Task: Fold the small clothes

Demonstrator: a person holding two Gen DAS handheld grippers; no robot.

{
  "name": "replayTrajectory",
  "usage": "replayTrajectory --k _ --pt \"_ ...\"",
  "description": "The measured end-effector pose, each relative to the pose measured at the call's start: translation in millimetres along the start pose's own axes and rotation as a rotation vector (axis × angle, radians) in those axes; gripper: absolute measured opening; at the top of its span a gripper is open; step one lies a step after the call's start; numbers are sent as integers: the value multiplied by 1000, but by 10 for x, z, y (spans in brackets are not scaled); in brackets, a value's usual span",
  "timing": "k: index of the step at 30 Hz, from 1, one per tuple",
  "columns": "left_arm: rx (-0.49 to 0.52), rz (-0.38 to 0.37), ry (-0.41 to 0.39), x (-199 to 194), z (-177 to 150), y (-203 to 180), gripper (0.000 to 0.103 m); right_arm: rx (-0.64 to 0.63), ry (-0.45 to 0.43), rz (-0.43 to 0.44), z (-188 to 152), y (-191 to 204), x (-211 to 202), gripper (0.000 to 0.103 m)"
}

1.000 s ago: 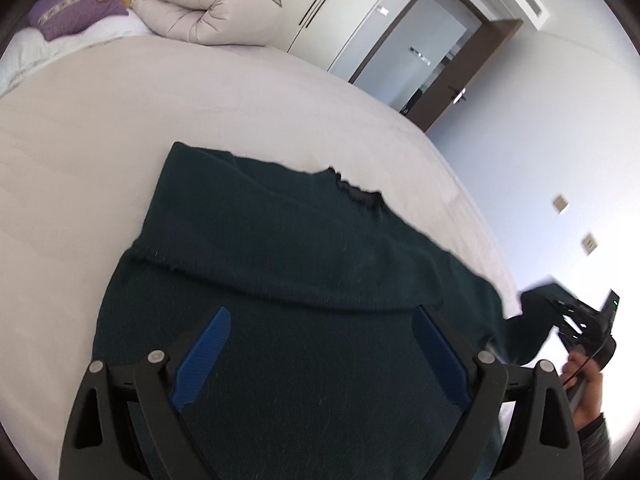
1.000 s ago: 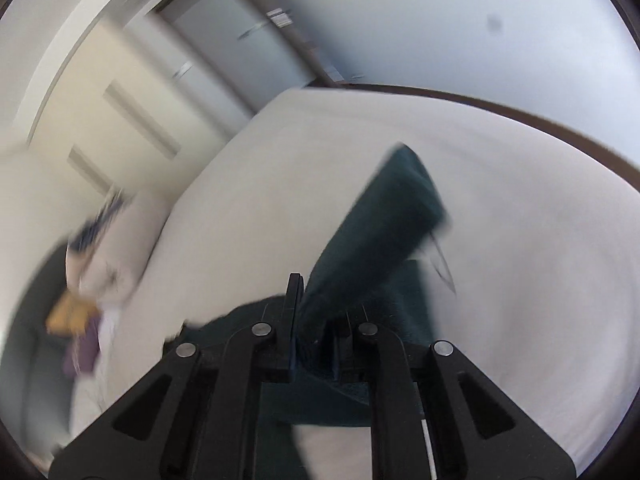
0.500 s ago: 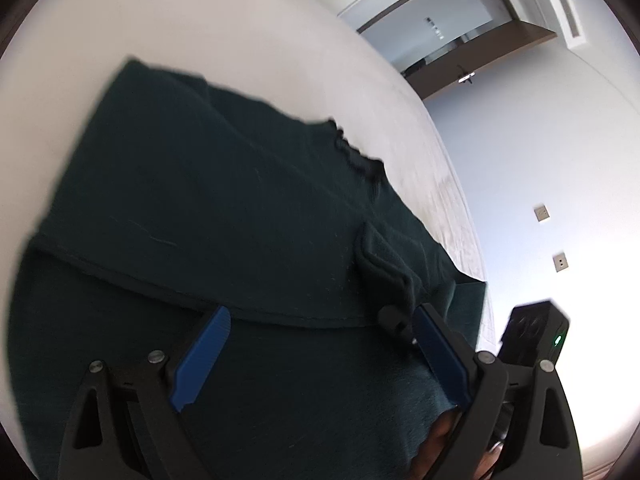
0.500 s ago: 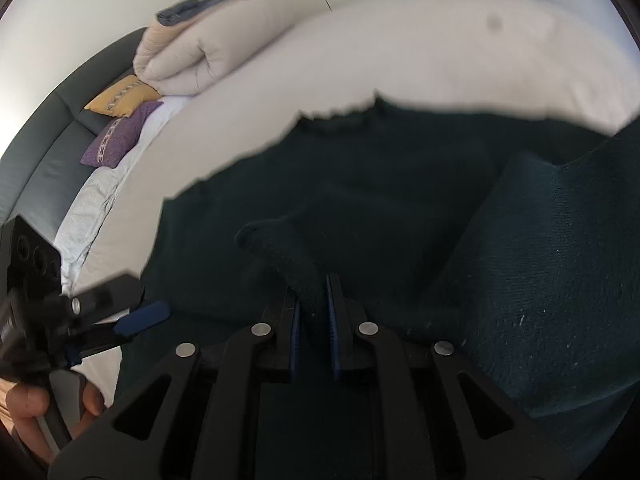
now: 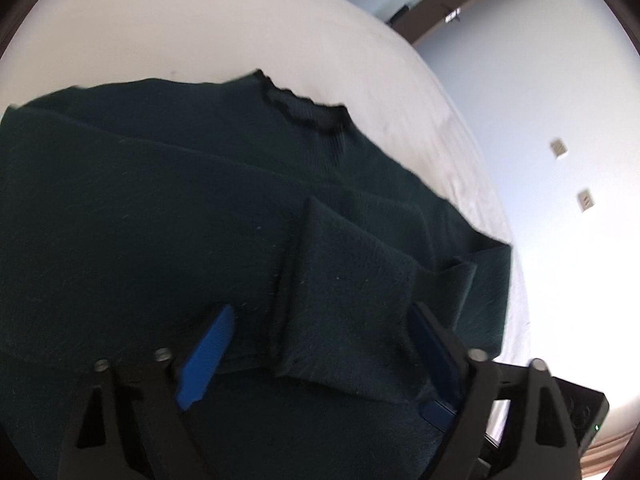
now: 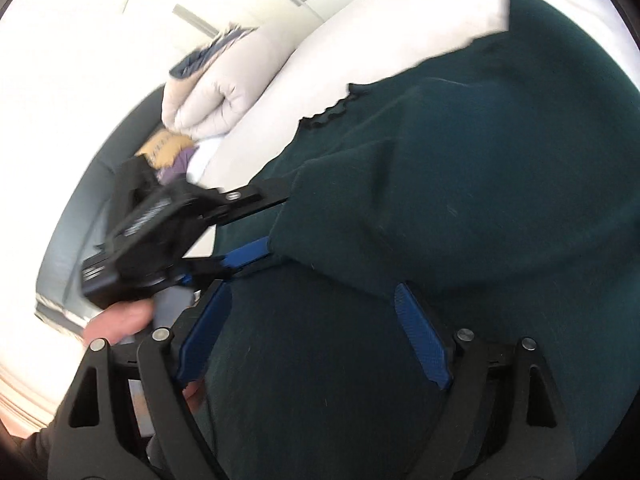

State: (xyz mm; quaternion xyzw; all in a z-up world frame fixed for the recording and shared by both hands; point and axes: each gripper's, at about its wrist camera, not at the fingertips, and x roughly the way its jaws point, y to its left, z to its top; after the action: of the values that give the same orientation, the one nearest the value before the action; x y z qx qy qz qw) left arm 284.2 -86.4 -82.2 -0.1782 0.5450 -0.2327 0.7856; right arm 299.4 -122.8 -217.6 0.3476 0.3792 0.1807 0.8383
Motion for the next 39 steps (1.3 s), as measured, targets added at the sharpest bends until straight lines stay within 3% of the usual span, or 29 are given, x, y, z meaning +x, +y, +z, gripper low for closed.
replayTrajectory --k 2,5,6,9,14,16,20,24,30,33,39 --pt "26 5 28 50 32 -71 63 27 -19 16 -53 -131 -257 84" --pt "119 75 85 194 72 -241 39 65 -43 13 -79 -284 -568 84" --pt "140 90 91 214 80 -275 26 75 -46 16 -85 -318 -591 84" --pt "120 67 60 151 121 -251 18 87 -52 10 -76 -345 -721 84" --pt "76 0 -99 -296 195 -75 18 192 -98 64 -54 -631 -1313 84" --pt "66 -1 -165 -488 206 21 18 227 -132 75 -49 -760 -1388 84" --pt "20 -87 -312 -818 162 317 18 296 -210 95 -5 -979 -1534 84" --pt "2 -127 -397 -935 41 612 18 397 -253 124 2 -1230 -1594 84" --pt "2 -133 -425 -926 -103 792 18 496 -273 194 143 -1388 -1559 84" --pt "20 -133 -424 -852 -58 697 18 569 -269 212 292 -1451 -1405 84" --pt "38 -120 -420 -797 -81 651 18 616 -358 244 606 -1665 -1495 84"
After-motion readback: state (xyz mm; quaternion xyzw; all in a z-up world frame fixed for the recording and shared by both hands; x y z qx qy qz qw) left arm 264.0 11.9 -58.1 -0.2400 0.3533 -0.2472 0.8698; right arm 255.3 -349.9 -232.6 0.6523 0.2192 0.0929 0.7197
